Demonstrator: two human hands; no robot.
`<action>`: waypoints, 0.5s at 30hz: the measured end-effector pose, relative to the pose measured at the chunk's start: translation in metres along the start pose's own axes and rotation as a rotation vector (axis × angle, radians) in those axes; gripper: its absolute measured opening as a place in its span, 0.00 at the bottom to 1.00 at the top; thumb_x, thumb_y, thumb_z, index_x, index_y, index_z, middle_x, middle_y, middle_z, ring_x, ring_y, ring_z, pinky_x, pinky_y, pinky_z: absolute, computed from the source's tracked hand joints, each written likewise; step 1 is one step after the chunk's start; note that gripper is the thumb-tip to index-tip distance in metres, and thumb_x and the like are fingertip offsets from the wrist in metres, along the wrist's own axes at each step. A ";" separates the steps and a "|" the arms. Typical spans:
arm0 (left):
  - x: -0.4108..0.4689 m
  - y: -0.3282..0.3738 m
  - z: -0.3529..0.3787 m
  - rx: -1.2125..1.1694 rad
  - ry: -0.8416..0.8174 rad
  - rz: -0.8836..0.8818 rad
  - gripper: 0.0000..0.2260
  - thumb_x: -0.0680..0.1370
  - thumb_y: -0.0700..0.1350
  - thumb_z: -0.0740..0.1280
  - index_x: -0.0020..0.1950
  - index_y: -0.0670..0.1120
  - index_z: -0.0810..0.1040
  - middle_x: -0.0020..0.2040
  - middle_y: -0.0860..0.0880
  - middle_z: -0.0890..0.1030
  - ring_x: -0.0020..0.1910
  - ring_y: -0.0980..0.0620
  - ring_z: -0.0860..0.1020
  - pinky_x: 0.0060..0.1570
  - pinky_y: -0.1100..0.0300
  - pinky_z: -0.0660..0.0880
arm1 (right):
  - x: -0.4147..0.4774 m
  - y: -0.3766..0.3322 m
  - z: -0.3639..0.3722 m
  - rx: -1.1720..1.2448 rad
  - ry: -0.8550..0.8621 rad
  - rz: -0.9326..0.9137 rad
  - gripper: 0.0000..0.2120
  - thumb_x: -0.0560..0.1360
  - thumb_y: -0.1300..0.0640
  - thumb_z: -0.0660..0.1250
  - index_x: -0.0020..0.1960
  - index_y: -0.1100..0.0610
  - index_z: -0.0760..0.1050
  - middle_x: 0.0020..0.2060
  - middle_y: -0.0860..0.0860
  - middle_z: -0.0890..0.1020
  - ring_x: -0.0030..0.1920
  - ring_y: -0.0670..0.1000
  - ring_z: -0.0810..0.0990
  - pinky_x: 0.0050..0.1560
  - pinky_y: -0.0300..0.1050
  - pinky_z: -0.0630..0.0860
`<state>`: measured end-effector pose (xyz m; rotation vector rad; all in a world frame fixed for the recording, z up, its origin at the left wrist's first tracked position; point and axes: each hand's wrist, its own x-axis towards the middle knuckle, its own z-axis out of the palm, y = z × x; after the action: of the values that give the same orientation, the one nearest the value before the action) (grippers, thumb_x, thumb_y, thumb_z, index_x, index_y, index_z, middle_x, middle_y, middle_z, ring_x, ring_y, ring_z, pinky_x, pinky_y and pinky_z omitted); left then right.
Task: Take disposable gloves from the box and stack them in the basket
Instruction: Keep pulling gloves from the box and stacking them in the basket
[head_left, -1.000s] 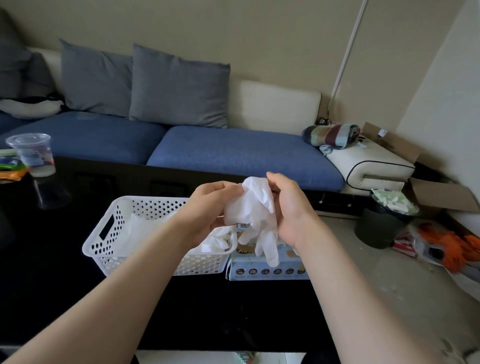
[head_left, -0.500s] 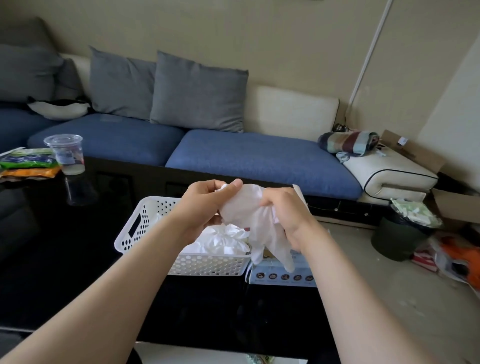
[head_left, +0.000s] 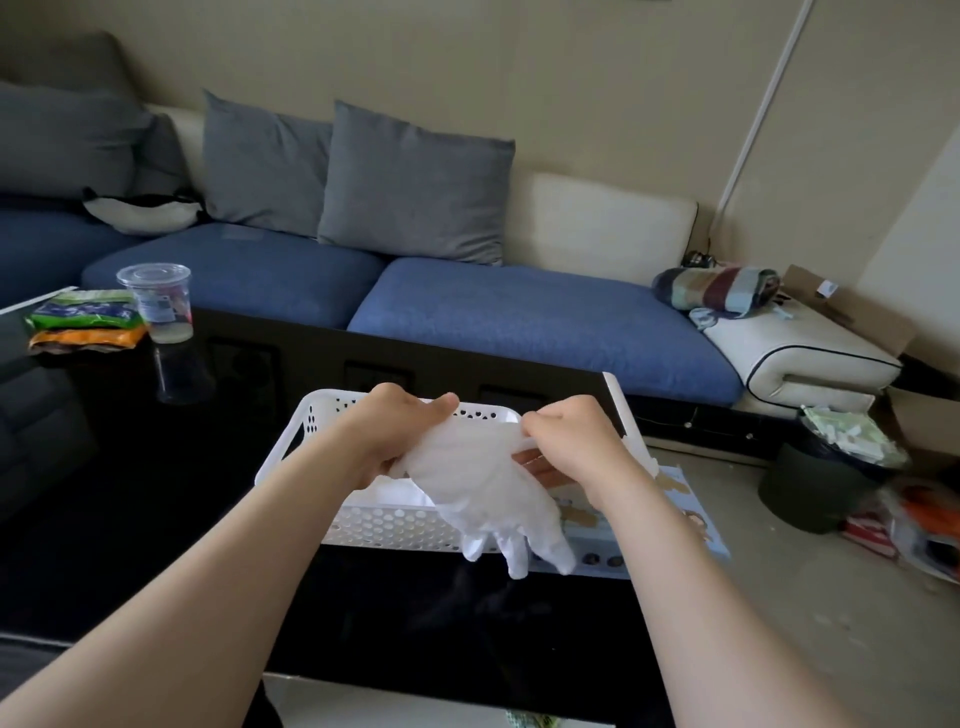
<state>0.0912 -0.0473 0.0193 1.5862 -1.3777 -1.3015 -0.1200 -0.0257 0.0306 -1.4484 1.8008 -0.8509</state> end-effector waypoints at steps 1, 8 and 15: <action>0.001 -0.001 -0.003 -0.009 -0.022 -0.008 0.21 0.78 0.58 0.74 0.49 0.37 0.84 0.40 0.39 0.83 0.36 0.46 0.78 0.38 0.52 0.78 | 0.000 0.000 0.004 -0.018 0.024 -0.031 0.13 0.79 0.60 0.64 0.47 0.66 0.85 0.35 0.54 0.88 0.37 0.53 0.88 0.44 0.53 0.87; -0.004 0.000 -0.010 0.016 0.105 0.152 0.07 0.82 0.44 0.70 0.51 0.42 0.86 0.48 0.47 0.85 0.42 0.50 0.81 0.37 0.57 0.79 | 0.000 -0.011 0.022 -0.103 0.058 -0.149 0.13 0.81 0.51 0.63 0.43 0.58 0.79 0.40 0.47 0.83 0.46 0.50 0.81 0.45 0.48 0.77; -0.001 0.001 -0.017 0.142 0.340 0.391 0.11 0.81 0.57 0.70 0.47 0.50 0.82 0.45 0.52 0.83 0.46 0.52 0.81 0.41 0.57 0.75 | -0.002 -0.026 0.027 -0.104 -0.184 -0.116 0.14 0.68 0.41 0.81 0.48 0.48 0.85 0.52 0.47 0.84 0.52 0.51 0.85 0.46 0.48 0.82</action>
<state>0.1068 -0.0485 0.0251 1.4513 -1.4879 -0.6831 -0.0830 -0.0299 0.0366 -1.6545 1.6570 -0.6643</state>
